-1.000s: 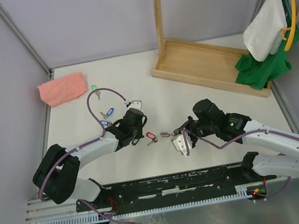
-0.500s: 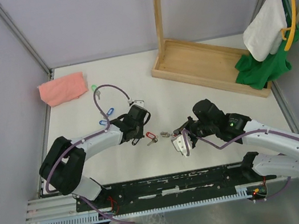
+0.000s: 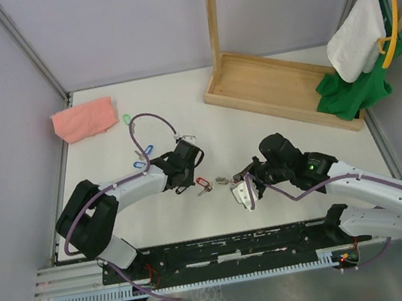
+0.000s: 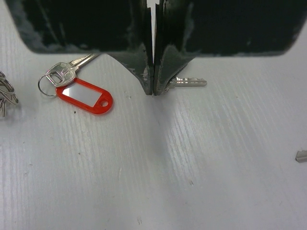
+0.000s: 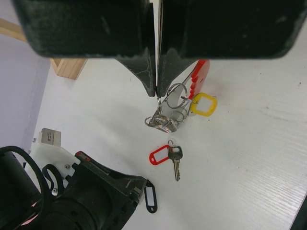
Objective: Put the keys on the keyring
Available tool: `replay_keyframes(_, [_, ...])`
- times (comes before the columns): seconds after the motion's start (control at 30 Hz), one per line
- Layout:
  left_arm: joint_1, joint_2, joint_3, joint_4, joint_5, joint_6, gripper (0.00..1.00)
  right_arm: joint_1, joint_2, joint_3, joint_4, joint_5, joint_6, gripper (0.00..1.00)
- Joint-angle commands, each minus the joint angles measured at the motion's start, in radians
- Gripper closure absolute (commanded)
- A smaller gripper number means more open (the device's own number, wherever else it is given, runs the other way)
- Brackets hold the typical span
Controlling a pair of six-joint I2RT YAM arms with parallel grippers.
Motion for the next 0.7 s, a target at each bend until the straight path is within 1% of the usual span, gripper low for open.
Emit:
replay_keyframes(0.0, [0.002,-0.047,0.013,0.028,0.01,0.039,0.97,0.005,-0.006,0.034,0.014,0.0,0.02,0.99])
replay_keyframes(0.23, [0.003,-0.246,-0.116,0.236,0.056,0.189,0.97,0.005,0.002,0.044,0.024,0.002,0.085,0.99])
replay_keyframes(0.4, [0.002,-0.389,-0.221,0.417,0.083,0.325,0.97,0.004,0.006,0.06,0.024,0.035,0.139,0.99])
replay_keyframes(0.5, [0.003,-0.458,-0.288,0.538,0.137,0.39,0.97,0.005,0.005,0.069,0.035,0.074,0.173,0.99])
replay_keyframes(0.57, [0.002,-0.514,-0.345,0.677,0.189,0.423,0.97,0.005,0.002,0.067,0.048,0.107,0.189,0.99])
replay_keyframes(0.67, [0.002,-0.569,-0.449,0.897,0.31,0.512,0.97,0.003,0.0,0.069,0.069,0.15,0.206,0.99])
